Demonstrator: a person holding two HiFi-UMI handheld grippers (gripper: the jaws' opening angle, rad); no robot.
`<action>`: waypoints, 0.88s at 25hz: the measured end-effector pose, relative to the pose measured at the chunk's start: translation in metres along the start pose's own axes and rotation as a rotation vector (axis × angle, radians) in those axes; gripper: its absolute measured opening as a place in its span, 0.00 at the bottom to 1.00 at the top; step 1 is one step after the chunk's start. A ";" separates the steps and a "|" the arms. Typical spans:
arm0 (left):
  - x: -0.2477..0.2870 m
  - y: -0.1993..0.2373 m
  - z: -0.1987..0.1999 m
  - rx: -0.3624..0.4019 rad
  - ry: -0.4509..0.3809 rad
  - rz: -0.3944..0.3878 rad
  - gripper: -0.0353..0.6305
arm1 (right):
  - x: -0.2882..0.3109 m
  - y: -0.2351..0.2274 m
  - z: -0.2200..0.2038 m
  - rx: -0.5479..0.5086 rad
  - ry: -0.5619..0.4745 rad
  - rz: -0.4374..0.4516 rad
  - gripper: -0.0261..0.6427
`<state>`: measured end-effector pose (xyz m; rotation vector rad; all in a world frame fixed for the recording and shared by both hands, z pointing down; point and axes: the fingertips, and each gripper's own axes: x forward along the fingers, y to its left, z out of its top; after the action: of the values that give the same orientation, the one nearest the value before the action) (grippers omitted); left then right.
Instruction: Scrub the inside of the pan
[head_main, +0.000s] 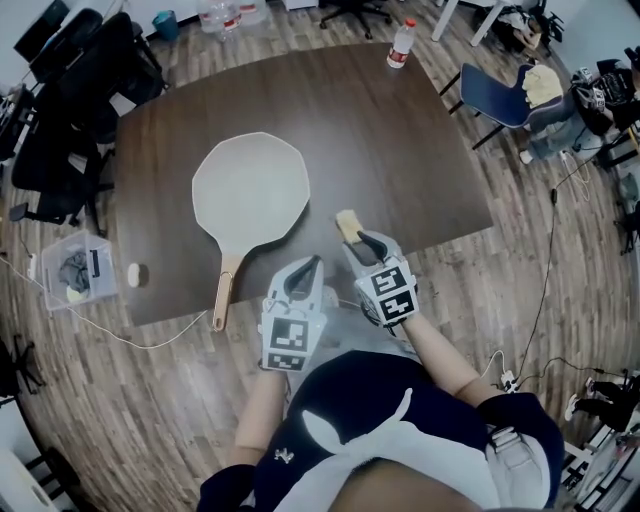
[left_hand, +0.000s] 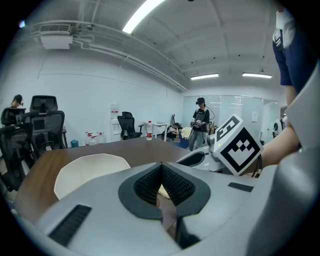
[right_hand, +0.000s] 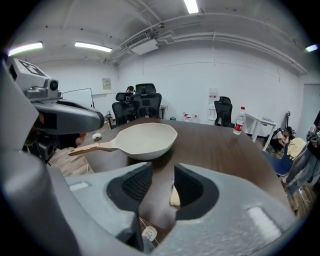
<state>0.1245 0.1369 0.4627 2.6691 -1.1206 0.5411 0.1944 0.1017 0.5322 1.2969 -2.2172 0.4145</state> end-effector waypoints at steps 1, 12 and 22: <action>0.006 0.003 0.000 0.003 0.006 -0.001 0.06 | 0.008 -0.005 -0.002 -0.002 0.013 0.002 0.24; 0.040 0.038 -0.001 0.002 0.040 0.067 0.06 | 0.083 -0.047 -0.061 0.032 0.226 0.045 0.28; 0.037 0.051 -0.003 -0.029 0.046 0.117 0.06 | 0.116 -0.063 -0.094 0.054 0.333 0.031 0.28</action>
<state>0.1114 0.0789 0.4827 2.5654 -1.2667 0.5991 0.2305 0.0366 0.6762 1.1291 -1.9597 0.6555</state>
